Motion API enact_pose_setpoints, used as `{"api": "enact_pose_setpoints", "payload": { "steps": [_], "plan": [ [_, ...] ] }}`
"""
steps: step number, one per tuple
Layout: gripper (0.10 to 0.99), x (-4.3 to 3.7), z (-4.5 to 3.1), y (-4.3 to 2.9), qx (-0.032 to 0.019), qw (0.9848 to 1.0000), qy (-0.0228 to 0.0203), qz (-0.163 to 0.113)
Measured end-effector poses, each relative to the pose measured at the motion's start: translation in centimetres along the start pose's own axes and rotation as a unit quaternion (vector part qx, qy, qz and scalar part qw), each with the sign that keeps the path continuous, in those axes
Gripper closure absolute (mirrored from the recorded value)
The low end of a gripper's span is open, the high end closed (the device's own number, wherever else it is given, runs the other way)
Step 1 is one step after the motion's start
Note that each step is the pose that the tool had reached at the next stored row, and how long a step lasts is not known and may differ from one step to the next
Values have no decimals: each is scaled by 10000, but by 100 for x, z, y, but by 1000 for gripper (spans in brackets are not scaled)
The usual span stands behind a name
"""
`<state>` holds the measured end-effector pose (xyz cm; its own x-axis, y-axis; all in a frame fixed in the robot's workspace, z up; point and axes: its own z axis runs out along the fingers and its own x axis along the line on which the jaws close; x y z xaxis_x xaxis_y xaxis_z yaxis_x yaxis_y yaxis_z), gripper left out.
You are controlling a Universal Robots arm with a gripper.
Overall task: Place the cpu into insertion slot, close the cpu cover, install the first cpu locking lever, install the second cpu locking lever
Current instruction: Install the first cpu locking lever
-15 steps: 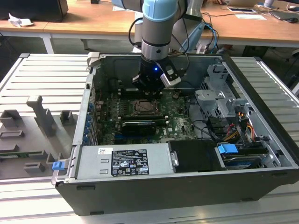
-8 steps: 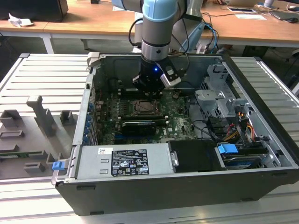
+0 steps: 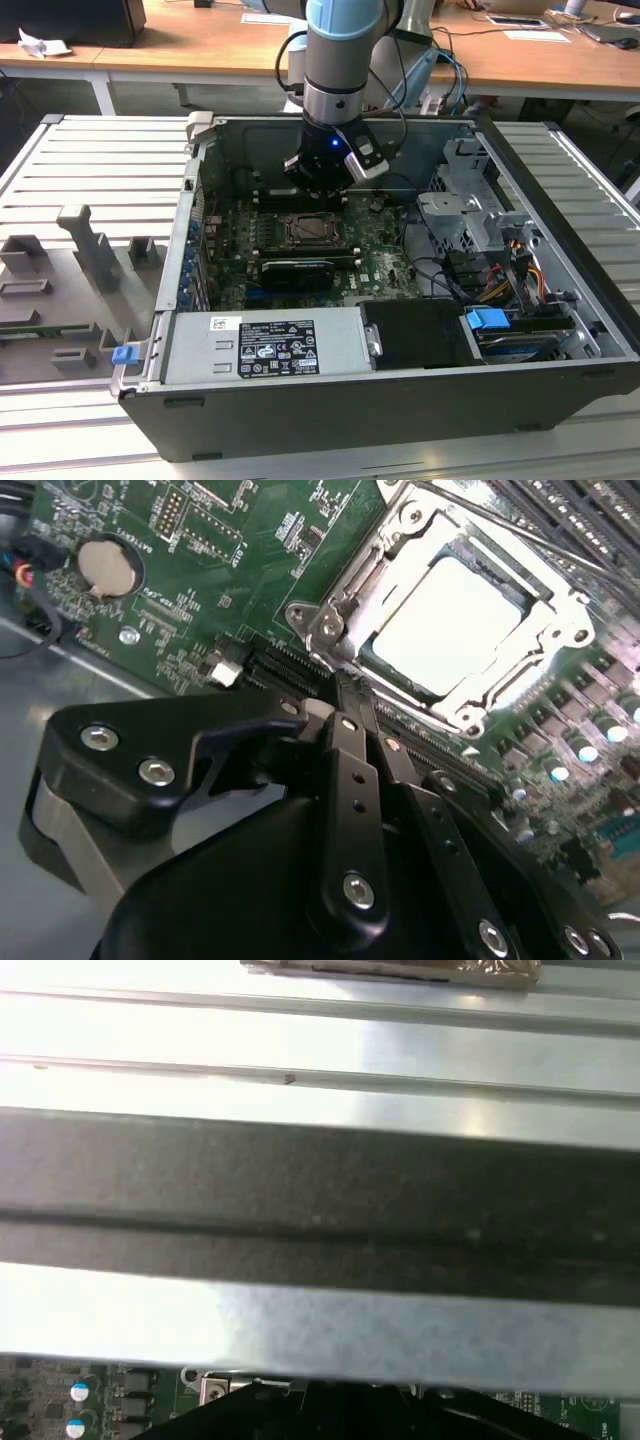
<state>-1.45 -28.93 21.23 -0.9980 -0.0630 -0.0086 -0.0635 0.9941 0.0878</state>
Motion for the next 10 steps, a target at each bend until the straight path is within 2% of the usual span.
{"api": "enact_pose_setpoints", "payload": {
  "steps": [10],
  "plan": [
    [980,3,-3,-35,1,10000,0,1]
  ]
}}
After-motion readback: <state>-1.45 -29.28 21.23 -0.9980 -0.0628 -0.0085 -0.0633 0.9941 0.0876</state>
